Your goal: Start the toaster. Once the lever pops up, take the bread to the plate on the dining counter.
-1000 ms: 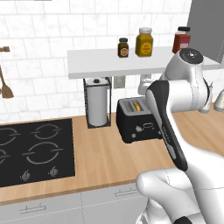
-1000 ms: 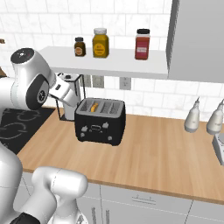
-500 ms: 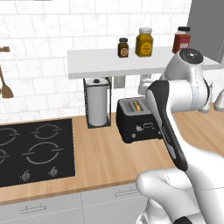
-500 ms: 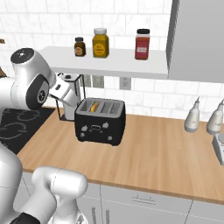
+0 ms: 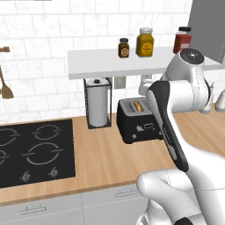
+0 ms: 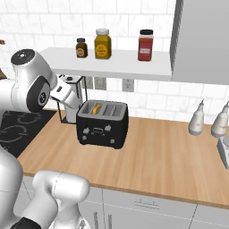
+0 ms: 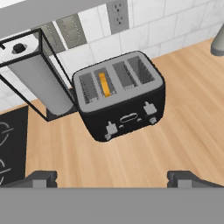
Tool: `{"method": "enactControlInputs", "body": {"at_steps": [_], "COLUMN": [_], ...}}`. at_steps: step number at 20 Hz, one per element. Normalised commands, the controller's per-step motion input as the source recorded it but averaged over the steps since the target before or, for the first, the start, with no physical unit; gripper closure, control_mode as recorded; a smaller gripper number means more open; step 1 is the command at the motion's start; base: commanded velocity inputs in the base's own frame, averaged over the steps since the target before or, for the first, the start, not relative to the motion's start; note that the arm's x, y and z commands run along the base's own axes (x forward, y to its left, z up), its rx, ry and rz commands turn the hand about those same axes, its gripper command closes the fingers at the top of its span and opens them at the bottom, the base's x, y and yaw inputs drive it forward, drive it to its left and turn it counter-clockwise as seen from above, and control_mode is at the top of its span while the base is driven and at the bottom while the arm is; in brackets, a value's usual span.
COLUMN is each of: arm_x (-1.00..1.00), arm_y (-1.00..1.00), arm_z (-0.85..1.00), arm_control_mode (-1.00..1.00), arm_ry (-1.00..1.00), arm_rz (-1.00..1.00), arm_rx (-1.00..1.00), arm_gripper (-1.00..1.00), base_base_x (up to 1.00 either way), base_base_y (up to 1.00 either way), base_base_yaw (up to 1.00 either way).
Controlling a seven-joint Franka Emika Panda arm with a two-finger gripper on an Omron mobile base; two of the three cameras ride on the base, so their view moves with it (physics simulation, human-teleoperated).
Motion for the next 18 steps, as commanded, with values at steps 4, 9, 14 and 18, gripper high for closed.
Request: {"method": "enactControlInputs", "body": {"at_steps": [4, 9, 14, 18], "arm_x": [0.0, 0.0, 0.0, 0.0], "arm_y": [0.0, 0.0, 0.0, 0.0], "arm_z": [0.0, 0.0, 0.0, 0.0], "arm_control_mode": [-1.0, -1.0, -1.0, -1.0], "arm_ry": [0.0, 0.0, 0.0, 0.0], "arm_rz": [0.0, 0.0, 0.0, 0.0], "arm_rx": [0.0, 0.0, 0.0, 0.0], "arm_gripper": [-1.0, -1.0, -1.0, -1.0], "base_base_x": [0.0, 0.0, 0.0, 0.0], "base_base_y": [0.0, 0.0, 0.0, 0.0], "base_base_yaw": [0.0, 0.0, 0.0, 0.0]}}
